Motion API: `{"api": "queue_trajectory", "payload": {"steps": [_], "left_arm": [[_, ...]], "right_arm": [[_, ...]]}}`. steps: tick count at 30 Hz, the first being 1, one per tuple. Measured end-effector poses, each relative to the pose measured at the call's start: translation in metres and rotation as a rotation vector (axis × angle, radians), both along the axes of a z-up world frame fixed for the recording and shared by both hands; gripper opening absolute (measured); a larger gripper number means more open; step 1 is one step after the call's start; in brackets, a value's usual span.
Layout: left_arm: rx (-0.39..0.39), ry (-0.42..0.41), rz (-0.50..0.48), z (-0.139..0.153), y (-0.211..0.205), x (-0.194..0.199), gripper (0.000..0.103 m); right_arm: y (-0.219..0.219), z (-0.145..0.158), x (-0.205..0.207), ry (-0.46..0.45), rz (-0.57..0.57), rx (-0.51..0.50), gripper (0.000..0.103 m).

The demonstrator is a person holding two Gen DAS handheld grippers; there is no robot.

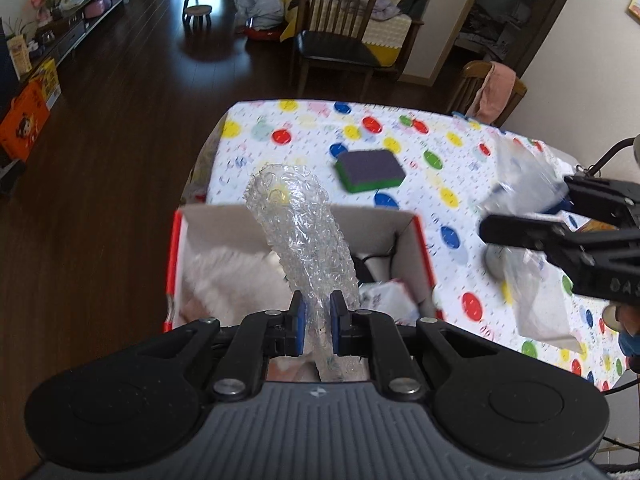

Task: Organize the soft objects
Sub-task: 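Lift the bubble wrap and plastic bag and lower them into the red box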

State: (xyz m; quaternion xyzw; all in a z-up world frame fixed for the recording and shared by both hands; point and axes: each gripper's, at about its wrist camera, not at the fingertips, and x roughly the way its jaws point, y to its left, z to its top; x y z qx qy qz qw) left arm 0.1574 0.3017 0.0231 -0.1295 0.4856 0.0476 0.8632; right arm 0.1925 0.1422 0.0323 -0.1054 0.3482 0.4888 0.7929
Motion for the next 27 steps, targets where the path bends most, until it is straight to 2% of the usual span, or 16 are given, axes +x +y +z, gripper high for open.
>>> {"api": "queue_trajectory", "payload": {"steps": [8,12,15,27], "left_arm": [[-0.012,0.036,0.013,-0.03,0.014,-0.017,0.012],[0.019,0.037,0.013,-0.043,0.014,-0.018,0.012],[0.064,0.031,0.012,-0.052,0.013,-0.02,0.012],[0.077,0.032,0.056,-0.087,0.025,-0.015,0.012]], "right_arm": [[0.041,-0.036,0.002,0.11,-0.075,0.007,0.041],[0.052,-0.059,0.009,0.176,-0.126,0.002,0.041],[0.059,-0.075,0.011,0.19,-0.165,-0.014,0.041],[0.07,-0.124,0.015,0.254,-0.254,-0.079,0.041]]}}
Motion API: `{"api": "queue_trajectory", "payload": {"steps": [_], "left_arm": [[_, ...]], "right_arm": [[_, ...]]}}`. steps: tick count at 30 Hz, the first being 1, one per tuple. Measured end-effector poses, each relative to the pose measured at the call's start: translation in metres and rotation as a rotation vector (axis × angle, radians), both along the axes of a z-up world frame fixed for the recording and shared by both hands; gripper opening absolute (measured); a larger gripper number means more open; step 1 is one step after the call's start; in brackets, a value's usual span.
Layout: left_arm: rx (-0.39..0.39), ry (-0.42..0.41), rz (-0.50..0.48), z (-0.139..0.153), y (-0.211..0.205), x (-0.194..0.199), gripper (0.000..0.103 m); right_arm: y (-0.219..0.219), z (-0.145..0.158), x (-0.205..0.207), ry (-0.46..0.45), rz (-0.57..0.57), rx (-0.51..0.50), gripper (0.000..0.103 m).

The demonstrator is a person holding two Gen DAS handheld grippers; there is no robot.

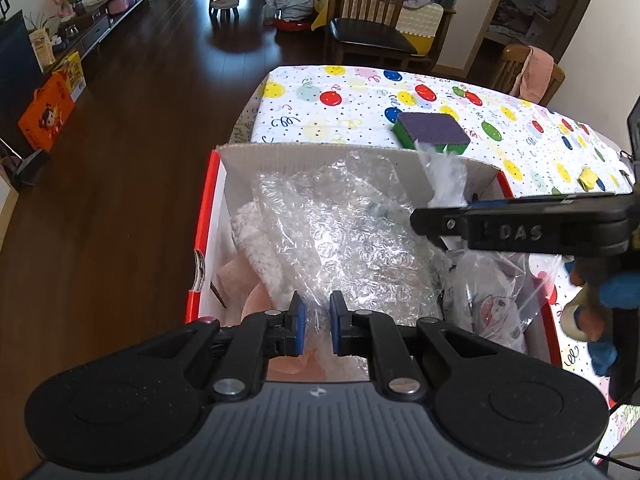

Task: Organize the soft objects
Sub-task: 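Lift the bubble wrap and plastic bag and lower them into the red box, then open both tools to release the bubble wrap and plastic bag in the box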

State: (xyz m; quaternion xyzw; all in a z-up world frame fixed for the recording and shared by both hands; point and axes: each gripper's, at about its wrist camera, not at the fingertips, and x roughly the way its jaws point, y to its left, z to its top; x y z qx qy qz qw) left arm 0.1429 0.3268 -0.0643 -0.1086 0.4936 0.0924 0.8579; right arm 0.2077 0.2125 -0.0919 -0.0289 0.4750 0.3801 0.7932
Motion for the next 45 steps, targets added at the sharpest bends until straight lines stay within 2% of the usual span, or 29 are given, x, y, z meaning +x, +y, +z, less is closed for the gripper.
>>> {"api": "queue_trajectory", "payload": {"steps": [8,14,17,25,31,34,36,37,38,39,45], "left_arm": [[-0.038,-0.009,0.036,-0.014,0.005,-0.008,0.012],[-0.063,-0.028,0.058,-0.016,0.007,-0.015,0.012],[-0.069,-0.036,0.06,-0.015,0.006,-0.018,0.012],[-0.091,-0.061,0.063,-0.01,0.006,-0.027,0.012],[-0.104,-0.068,0.058,-0.005,0.004,-0.032,0.015],[-0.118,-0.075,0.06,-0.004,0.005,-0.034,0.025],[-0.119,-0.08,0.063,-0.003,0.005,-0.035,0.037],[-0.12,-0.082,0.064,-0.003,0.005,-0.036,0.045],[-0.12,-0.086,0.063,-0.002,0.005,-0.036,0.063],[-0.12,-0.091,0.061,-0.002,0.005,-0.037,0.072],[-0.086,-0.142,0.064,0.013,0.003,-0.047,0.072]], "right_arm": [[0.011,-0.021,-0.009,0.008,0.012,-0.067,0.041],[0.017,-0.026,-0.02,-0.032,0.046,-0.104,0.044],[0.019,-0.023,-0.021,-0.045,0.072,-0.117,0.045],[0.008,-0.002,-0.026,-0.082,0.093,-0.074,0.062],[-0.011,0.02,-0.031,-0.091,0.088,-0.028,0.065],[-0.023,0.032,-0.035,-0.1,0.091,-0.004,0.067],[-0.032,0.04,-0.038,-0.103,0.092,0.01,0.068],[-0.037,0.044,-0.039,-0.102,0.094,0.019,0.068],[-0.042,0.049,-0.042,-0.106,0.094,0.026,0.068],[-0.048,0.053,-0.044,-0.111,0.096,0.033,0.068],[-0.084,0.084,-0.063,-0.159,0.101,0.064,0.075]]}}
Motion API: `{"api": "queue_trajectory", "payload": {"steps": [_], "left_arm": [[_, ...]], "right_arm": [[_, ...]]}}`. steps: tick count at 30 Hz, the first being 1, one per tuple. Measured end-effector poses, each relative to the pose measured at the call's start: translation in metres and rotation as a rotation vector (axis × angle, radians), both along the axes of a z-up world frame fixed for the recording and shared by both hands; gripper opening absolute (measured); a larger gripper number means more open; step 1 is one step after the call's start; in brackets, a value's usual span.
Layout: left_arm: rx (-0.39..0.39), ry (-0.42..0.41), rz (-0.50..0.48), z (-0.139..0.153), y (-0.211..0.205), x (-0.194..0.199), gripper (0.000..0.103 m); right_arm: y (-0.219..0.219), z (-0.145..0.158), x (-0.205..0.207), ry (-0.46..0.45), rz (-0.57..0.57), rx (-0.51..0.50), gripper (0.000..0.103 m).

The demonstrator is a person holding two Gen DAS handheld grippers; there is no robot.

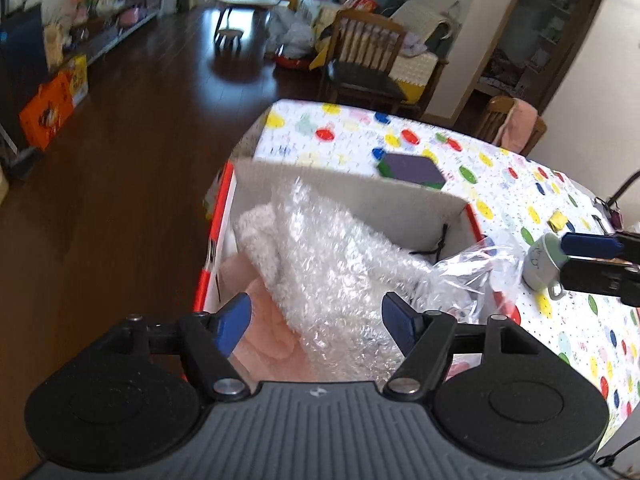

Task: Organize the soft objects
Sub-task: 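Open both tools to release the bubble wrap and plastic bag in the box, then reach the left tool to the purple sponge while the right tool reaches the yellow sponge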

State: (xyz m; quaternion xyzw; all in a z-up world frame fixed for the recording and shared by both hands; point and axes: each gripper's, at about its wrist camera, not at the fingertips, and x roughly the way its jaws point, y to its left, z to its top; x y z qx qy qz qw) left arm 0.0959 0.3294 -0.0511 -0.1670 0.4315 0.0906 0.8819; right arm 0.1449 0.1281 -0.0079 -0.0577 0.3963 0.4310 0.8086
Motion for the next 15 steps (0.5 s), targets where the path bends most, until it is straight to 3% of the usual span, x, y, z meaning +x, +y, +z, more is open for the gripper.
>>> {"api": "queue_trajectory", "payload": {"steps": [6,15], "left_arm": [[0.082,-0.071,-0.05,0.034,-0.016,-0.011,0.075],[0.097,-0.121,-0.182,0.072,-0.058,0.011,0.08]], "right_arm": [[-0.04,0.028,-0.02,-0.072,-0.004,0.008,0.082],[-0.097,0.044,-0.014,-0.097,-0.125,-0.005,0.09]]}}
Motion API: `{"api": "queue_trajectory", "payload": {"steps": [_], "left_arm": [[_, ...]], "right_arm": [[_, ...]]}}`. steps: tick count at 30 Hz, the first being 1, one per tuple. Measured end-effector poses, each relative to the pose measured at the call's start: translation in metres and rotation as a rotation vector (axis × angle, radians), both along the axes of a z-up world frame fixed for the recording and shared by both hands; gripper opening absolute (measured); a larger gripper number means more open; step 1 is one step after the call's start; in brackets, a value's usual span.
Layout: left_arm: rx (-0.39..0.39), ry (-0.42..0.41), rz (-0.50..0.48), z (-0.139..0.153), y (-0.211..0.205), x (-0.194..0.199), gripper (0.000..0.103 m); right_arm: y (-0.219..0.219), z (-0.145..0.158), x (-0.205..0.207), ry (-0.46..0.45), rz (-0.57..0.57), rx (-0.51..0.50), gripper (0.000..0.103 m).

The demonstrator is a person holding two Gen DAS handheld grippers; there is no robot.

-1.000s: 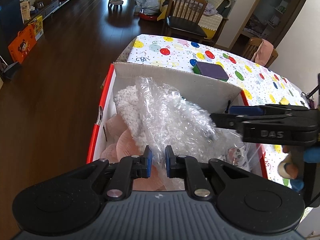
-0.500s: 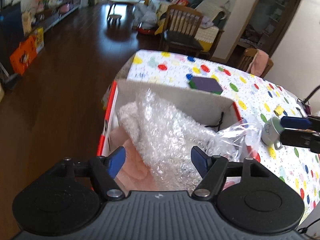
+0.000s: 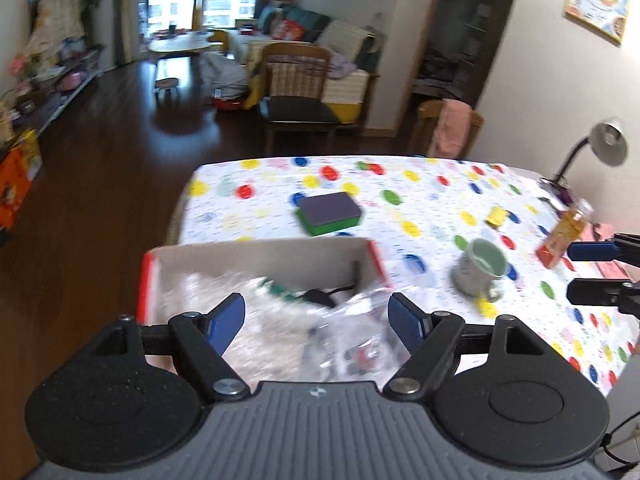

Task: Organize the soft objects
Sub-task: 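Reach the left tool to the purple sponge while the right tool reaches the yellow sponge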

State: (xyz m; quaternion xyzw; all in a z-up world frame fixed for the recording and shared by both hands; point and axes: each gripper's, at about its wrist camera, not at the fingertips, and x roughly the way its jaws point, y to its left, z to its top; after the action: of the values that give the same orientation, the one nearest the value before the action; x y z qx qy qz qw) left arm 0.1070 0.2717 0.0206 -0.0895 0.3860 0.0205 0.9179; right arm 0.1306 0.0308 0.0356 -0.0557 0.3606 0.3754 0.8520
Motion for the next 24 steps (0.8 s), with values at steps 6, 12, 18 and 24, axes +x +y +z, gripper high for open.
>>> {"api": "queue_trajectory", "payload": {"steps": [6,12,18,24], "left_arm": [[-0.023,0.003,-0.088,0.004,-0.035,0.041,0.084],[0.002,0.037,-0.168,-0.004,-0.073,0.097,0.087],[0.0,0.077,-0.271,-0.014,-0.102,0.152,0.092],[-0.028,0.12,-0.351,-0.028,-0.11,0.21,0.092]], "right_arm": [[-0.039,-0.008,0.025,0.019,-0.102,-0.019,0.094],[-0.079,-0.023,0.066,0.041,-0.206,-0.062,0.1],[-0.114,-0.039,0.119,0.087,-0.302,-0.081,0.101],[-0.141,-0.06,0.187,0.146,-0.396,-0.078,0.101]]}}
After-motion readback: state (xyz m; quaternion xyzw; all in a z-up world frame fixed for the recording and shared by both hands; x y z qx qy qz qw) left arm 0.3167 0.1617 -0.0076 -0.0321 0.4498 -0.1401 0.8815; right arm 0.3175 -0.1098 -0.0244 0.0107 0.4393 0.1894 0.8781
